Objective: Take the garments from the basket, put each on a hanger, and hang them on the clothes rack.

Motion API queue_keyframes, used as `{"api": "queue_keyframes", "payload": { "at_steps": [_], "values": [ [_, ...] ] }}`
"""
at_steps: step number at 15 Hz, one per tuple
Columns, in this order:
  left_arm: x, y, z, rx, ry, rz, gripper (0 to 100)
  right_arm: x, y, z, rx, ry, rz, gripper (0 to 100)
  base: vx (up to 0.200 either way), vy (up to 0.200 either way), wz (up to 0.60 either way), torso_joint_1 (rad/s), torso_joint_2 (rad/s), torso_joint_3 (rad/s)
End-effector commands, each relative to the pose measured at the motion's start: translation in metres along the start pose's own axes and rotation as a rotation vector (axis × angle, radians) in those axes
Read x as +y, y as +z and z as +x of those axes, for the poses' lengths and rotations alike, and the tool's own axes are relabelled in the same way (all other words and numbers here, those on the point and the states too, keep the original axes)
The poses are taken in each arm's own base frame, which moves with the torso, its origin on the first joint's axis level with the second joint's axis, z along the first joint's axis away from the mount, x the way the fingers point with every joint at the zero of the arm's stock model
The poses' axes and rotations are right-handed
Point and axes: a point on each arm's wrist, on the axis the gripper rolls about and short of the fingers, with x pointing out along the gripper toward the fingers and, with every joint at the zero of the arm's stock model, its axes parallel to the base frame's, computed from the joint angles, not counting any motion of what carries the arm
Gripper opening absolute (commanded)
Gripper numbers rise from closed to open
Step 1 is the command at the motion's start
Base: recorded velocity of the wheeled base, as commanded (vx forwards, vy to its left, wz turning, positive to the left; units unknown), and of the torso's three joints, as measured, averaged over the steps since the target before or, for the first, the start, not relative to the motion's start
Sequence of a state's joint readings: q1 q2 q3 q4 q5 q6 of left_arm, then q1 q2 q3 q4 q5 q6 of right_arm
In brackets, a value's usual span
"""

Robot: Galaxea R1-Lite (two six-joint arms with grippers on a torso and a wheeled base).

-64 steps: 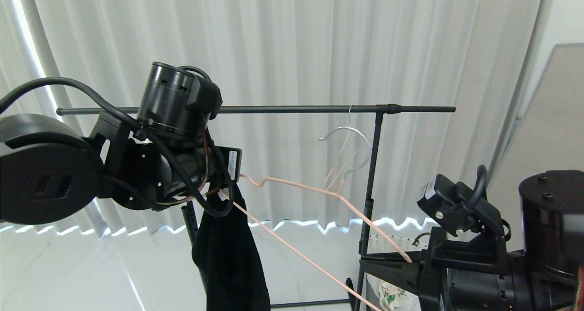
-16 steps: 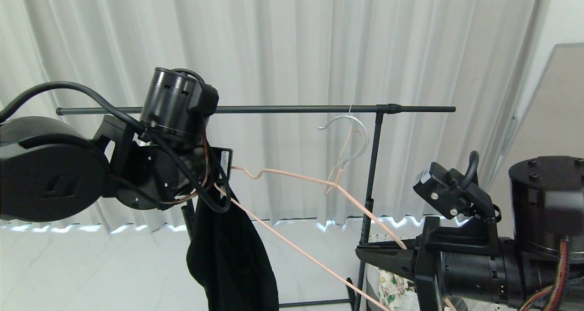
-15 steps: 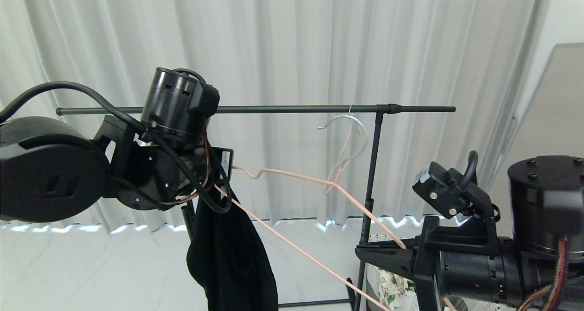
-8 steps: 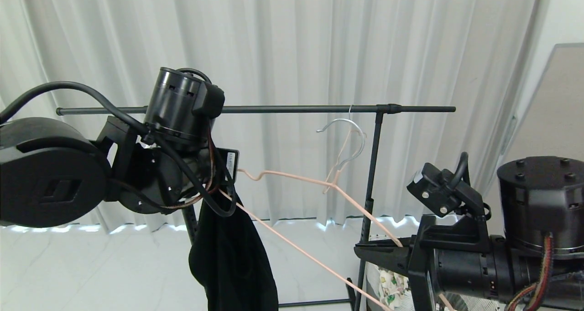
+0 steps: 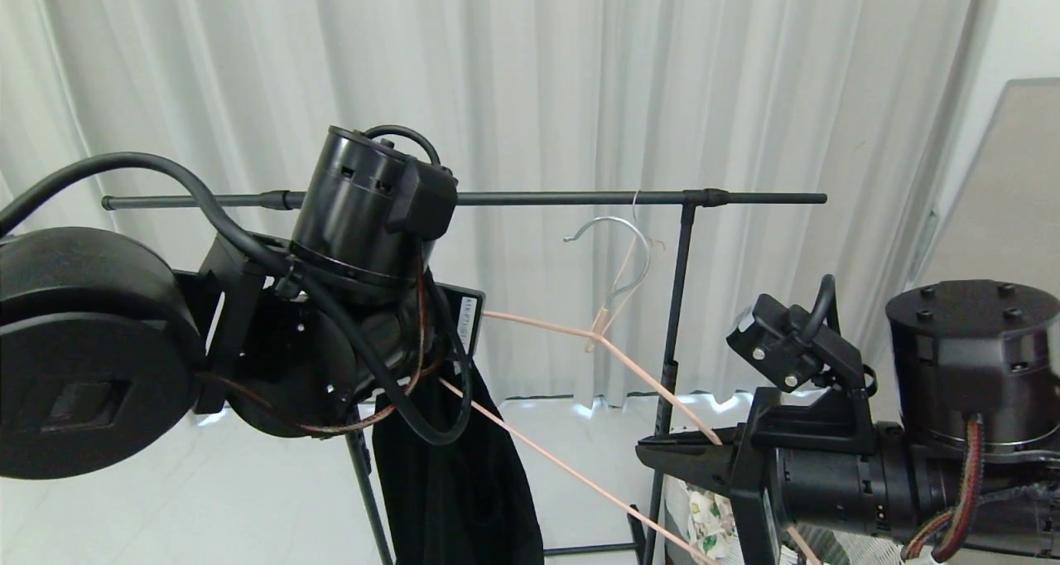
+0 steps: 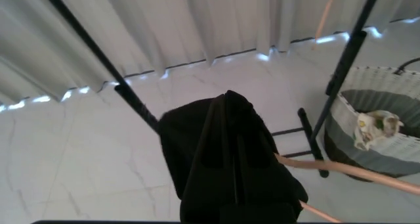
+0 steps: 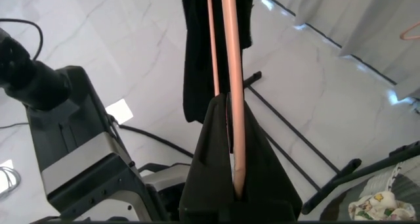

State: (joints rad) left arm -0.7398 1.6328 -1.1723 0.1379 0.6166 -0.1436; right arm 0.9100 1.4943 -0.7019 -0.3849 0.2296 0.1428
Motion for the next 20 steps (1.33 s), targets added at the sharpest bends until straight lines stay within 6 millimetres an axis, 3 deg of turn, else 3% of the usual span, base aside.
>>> {"api": "queue_keyframes", "payload": {
  "at_steps": [1,13,20],
  "values": [
    [-0.007,-0.001,-0.005,-0.007,-0.029,0.008,0,0.000,-0.001,0.003,0.009,0.002,0.001,0,0.000,0.000,0.00,0.000,0.00,0.000],
    [-0.047,0.005,-0.045,-0.076,-0.206,-0.029,0,0.000,0.000,0.025,0.042,0.012,0.008,0,0.000,0.000,0.00,0.000,0.00,0.000],
    [-0.050,0.013,-0.051,-0.097,-0.253,-0.047,0,-0.006,0.002,0.037,0.052,-0.007,0.026,0,0.000,0.000,0.00,0.000,0.00,0.000]
  ]
}}
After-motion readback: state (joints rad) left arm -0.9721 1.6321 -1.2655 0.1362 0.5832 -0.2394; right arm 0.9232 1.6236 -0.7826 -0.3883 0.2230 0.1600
